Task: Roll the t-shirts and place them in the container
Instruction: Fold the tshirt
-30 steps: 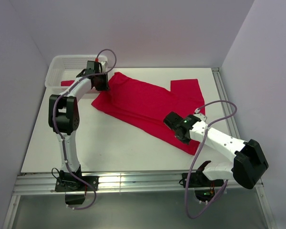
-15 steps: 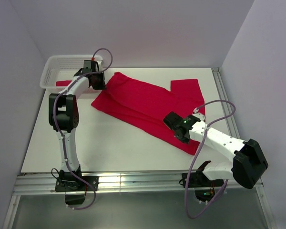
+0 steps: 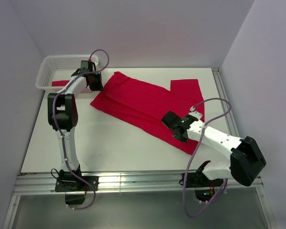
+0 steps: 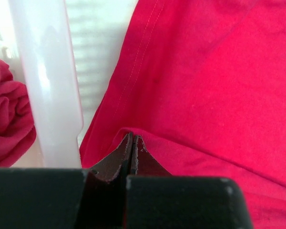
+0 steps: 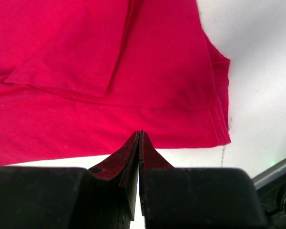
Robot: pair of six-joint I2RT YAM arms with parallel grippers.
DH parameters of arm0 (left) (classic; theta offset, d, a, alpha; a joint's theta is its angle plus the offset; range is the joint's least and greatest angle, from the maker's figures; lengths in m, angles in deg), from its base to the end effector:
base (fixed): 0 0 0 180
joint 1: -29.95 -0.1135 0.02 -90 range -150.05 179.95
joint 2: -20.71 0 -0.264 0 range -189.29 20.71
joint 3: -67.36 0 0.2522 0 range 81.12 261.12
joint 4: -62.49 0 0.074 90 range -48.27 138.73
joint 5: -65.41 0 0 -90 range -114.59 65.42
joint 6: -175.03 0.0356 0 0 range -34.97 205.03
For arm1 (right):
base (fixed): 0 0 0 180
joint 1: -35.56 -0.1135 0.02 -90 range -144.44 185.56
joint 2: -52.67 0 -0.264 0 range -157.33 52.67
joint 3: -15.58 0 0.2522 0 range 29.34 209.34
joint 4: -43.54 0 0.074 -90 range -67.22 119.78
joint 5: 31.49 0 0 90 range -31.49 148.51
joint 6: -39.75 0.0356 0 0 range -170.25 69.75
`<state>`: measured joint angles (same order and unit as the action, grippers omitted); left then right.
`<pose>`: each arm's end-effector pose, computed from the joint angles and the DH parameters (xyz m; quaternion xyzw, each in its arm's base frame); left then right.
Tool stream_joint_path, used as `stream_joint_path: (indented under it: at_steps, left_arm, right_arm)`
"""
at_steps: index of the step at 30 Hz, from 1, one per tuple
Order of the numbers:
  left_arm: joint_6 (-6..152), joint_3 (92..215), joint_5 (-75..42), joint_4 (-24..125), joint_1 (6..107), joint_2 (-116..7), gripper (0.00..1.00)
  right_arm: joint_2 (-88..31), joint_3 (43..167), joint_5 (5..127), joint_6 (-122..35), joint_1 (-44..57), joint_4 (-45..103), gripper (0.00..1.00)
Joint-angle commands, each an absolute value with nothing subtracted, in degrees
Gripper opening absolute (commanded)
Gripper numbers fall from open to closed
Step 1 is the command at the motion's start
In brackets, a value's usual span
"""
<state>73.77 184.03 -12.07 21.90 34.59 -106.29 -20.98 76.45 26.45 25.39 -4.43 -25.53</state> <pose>0.4933 -0.0478 0.1947 -0.0177 0.9373 -0.1478 0.3151 0.1703 0.1182 0.2079 0.3121 0.9067 -0.0889 0.2695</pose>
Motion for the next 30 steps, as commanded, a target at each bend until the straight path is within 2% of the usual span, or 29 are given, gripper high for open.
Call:
stream_joint_path:
  at_steps: [1, 4, 7, 12, 14, 20, 23, 30]
  left_arm:
    - [74.05, 185.53, -11.84, 20.87, 34.17, -107.26, 0.03]
    - [73.96, 184.48, -11.75, 21.22, 34.17, -106.39, 0.03]
    - [74.13, 184.56, -12.19, 20.96, 34.17, -105.86, 0.03]
    - [74.22, 184.65, -12.46, 20.16, 33.64, -105.86, 0.03]
    - [74.31, 184.65, -12.72, 20.16, 33.29, -105.94, 0.02]
    - [74.75, 184.22, -12.98, 19.90, 32.59, -104.81, 0.02]
    - [75.01, 183.42, -13.51, 20.16, 32.59, -103.66, 0.03]
    - [75.28, 186.14, -15.26, 18.94, 32.59, -104.36, 0.03]
  right_arm:
    - [-19.93, 77.59, 23.09, 21.48, -4.87, -21.92, 0.10]
    - [-18.96, 77.07, 23.61, 17.44, -4.44, -18.66, 0.24]
    - [-19.31, 76.37, 25.44, 15.24, -2.59, -15.93, 0.29]
    - [-20.28, 74.78, 28.97, 13.39, 1.80, -11.36, 0.31]
    - [-20.80, 74.69, 29.15, 13.47, 1.98, -11.18, 0.34]
    - [-23.18, 74.61, 29.41, 13.48, 3.39, -10.83, 0.34]
    - [-23.97, 74.17, 29.50, 13.74, 3.83, -10.21, 0.41]
    - [-24.23, 73.11, 30.56, 12.95, 4.97, -8.10, 0.41]
